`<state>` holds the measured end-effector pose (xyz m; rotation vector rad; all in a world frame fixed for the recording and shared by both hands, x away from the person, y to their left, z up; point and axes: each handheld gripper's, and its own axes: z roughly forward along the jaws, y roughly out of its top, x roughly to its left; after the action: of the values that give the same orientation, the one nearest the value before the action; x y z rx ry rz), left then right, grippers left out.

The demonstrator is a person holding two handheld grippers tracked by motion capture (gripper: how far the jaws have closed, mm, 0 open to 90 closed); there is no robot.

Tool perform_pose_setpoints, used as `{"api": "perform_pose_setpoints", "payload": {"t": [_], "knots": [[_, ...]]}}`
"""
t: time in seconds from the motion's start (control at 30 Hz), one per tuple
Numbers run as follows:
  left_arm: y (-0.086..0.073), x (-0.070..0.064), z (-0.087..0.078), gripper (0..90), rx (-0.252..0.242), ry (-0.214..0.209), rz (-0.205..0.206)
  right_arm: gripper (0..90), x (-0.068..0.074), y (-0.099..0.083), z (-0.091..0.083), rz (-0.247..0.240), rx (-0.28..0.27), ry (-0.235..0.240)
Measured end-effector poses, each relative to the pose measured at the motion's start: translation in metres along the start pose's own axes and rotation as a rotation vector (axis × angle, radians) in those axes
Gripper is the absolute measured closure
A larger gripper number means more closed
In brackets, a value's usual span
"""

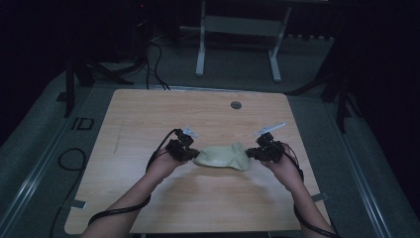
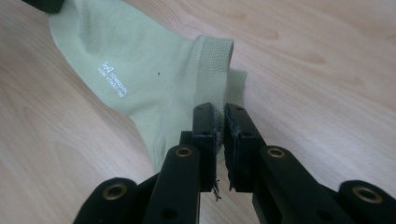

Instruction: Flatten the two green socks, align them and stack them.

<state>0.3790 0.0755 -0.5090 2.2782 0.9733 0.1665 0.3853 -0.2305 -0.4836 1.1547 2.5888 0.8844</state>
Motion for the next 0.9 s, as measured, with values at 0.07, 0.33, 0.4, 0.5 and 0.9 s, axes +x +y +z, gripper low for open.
{"api": "perform_pose_setpoints", "payload": {"t": [0.07,0.33,0.4,0.5,0.9], "knots": [[-0.002,0.003,0.007,87.9,0.017,0.012,-0.002,83.2,-0.004,-0.002,0.008,0.009,0.025,0.002],[-0.007,0.012,0.026,87.7,0.039,0.008,-0.023,83.1,-0.015,-0.005,0.033,0.032,0.085,-0.015],[-0.007,0.014,0.028,87.6,0.037,0.011,-0.031,83.1,-0.016,-0.005,0.037,0.036,0.094,-0.021],[-0.008,0.015,0.033,87.6,0.044,0.007,-0.032,83.0,-0.018,-0.005,0.043,0.038,0.103,-0.030],[0.001,0.003,0.011,59.8,-0.037,0.054,-0.017,70.4,-0.017,-0.002,0.036,0.052,0.065,-0.048]]}}
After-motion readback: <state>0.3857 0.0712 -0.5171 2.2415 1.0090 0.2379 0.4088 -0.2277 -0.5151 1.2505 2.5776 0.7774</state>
